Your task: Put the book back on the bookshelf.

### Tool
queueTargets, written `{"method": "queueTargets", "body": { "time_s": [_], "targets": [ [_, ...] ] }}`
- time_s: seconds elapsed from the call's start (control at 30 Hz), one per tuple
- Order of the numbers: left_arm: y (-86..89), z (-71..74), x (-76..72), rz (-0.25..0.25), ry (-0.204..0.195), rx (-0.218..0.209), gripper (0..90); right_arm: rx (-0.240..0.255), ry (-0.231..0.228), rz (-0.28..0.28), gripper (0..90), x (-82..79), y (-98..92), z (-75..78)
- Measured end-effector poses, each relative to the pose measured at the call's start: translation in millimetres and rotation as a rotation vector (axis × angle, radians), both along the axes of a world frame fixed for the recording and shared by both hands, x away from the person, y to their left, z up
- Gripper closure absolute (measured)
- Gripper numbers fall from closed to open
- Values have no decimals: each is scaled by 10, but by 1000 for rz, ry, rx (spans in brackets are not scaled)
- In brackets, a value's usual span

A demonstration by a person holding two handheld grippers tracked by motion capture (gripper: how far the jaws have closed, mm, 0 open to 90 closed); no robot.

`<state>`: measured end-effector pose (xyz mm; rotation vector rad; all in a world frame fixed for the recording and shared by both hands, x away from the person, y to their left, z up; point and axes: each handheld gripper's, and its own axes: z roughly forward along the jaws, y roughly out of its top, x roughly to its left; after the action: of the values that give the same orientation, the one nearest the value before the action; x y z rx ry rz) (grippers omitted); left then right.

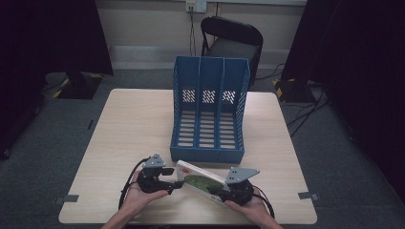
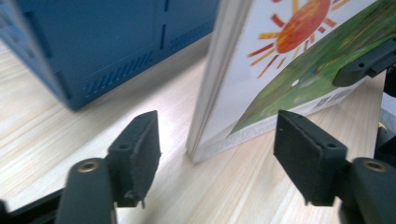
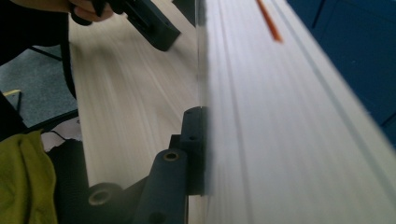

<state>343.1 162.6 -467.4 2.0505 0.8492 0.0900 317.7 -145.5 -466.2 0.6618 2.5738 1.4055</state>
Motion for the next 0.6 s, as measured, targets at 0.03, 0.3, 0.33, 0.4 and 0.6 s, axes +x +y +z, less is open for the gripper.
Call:
{"method": "queueTargets", "body": {
  "time_s": [0.03, 0.3, 0.33, 0.4, 0.6],
  "targets": [
    [0, 0, 0, 0, 0, 0, 270, 0, 0, 0, 762, 0, 0, 0],
    [202, 22, 83, 104, 3, 54, 200, 3, 6, -2, 763, -3, -19, 33],
    [245, 21, 95, 114, 7, 57, 200, 3, 8, -2, 763, -3, -21, 35],
    [345, 10, 132, 157, 24, 64, 193, 5, 16, 10, 764, -4, -28, 43],
    [500, -97, 213, 269, 41, 198, 200, 6, 11, 12, 764, -19, -32, 73]
  ]
}}
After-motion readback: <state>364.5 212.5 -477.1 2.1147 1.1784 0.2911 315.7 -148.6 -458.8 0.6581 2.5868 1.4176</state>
